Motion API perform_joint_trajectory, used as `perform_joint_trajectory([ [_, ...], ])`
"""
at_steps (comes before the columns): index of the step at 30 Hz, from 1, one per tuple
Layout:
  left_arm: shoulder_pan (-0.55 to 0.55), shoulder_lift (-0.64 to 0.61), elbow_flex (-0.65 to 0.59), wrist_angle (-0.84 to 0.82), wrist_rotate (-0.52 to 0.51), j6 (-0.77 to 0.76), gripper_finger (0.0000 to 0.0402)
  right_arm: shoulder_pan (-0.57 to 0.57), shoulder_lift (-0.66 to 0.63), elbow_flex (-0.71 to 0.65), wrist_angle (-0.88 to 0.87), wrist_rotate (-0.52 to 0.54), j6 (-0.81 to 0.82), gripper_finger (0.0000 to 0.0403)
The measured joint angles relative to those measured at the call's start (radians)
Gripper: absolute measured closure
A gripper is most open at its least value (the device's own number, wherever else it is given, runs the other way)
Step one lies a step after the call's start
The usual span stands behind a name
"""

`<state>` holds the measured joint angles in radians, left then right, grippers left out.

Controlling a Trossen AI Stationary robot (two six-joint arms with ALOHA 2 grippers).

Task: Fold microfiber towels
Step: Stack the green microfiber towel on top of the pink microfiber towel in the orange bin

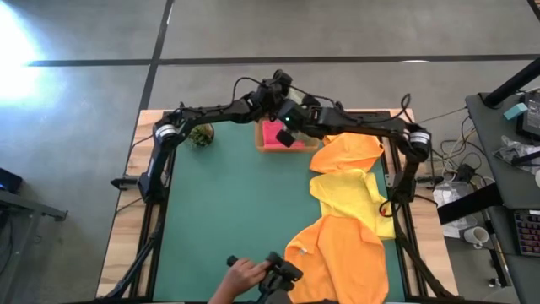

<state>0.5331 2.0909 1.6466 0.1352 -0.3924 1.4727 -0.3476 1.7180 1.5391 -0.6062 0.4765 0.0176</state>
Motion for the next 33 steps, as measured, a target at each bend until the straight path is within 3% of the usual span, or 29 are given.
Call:
perform_joint_trajectory([
  [3, -0.001, -0.001, 0.000, -0.059, -0.051, -0.006, 0.0394, -0.002, 0.026, 0.022, -0.027, -0.042, -0.005, 0.0392],
  [8, -0.001, -0.003, 0.000, -0.195, -0.035, -0.082, 0.0394, 0.000, 0.035, 0.037, -0.046, -0.074, 0.012, 0.0392],
  [14, 0.000, -0.004, 0.000, -0.204, -0.034, -0.159, 0.0388, -0.003, 0.033, 0.060, -0.059, -0.083, 0.002, 0.0392],
  [25, -0.006, -0.008, 0.000, -0.213, -0.079, -0.286, 0.0302, -0.015, 0.027, 0.071, -0.046, -0.133, 0.022, 0.0392],
  [29, -0.018, -0.015, -0.002, -0.278, -0.142, -0.302, 0.0281, -0.015, 0.026, 0.072, -0.046, -0.156, 0.037, 0.0392],
  [33, -0.022, -0.055, -0.002, -0.412, -0.099, -0.393, 0.0278, -0.015, 0.026, 0.072, -0.050, -0.158, 0.036, 0.0392],
])
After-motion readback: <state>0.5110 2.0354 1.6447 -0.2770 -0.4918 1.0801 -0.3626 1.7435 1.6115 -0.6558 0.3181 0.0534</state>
